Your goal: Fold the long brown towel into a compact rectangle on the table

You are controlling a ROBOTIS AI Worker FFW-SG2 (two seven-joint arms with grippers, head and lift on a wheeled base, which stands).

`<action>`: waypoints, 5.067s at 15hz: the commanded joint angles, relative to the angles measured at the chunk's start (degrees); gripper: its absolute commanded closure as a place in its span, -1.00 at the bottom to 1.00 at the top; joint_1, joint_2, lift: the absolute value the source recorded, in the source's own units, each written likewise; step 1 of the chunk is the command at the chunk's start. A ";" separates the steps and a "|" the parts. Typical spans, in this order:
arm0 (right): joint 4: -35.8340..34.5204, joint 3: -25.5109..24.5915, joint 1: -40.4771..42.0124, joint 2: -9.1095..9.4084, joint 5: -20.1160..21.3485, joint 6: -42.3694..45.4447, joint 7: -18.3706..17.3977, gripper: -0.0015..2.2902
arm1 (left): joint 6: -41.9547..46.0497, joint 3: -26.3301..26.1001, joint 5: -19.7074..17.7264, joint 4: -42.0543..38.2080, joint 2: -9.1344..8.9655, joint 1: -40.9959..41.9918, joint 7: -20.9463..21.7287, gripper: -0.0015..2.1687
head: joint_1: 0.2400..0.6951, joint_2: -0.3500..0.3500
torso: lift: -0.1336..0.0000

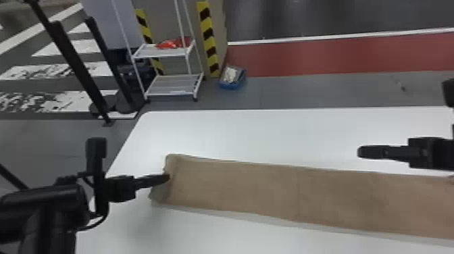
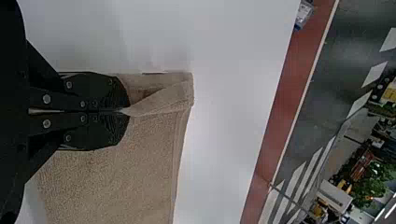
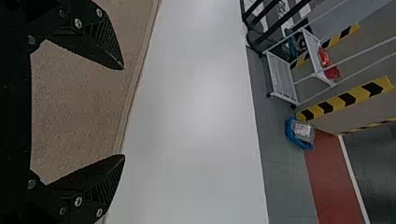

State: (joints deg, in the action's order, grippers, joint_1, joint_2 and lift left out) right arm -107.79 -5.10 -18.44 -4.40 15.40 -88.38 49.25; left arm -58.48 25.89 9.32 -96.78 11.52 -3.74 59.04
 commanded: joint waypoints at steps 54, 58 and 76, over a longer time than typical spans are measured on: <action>24.12 -10.54 -6.08 -9.31 4.46 8.96 -6.10 -0.33 | 4.20 1.53 -1.93 -3.67 0.52 5.50 2.31 0.57 | 1.00 -0.11 | -0.87; 23.24 -11.16 -6.26 -9.31 3.85 8.61 -6.19 -0.33 | 4.91 1.53 -1.93 -3.24 0.52 5.41 2.31 0.57 | 1.00 -0.11 | -0.87; 23.06 -11.16 -6.43 -8.96 4.37 7.73 -5.92 -0.01 | 7.02 1.88 -2.20 -2.36 1.05 5.41 2.66 0.57 | 1.00 -0.09 | -0.87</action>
State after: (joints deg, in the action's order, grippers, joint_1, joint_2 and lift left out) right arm -84.48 -15.88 -24.79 -13.41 20.13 -80.51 43.38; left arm -51.47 27.77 7.18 -99.12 12.42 1.68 61.70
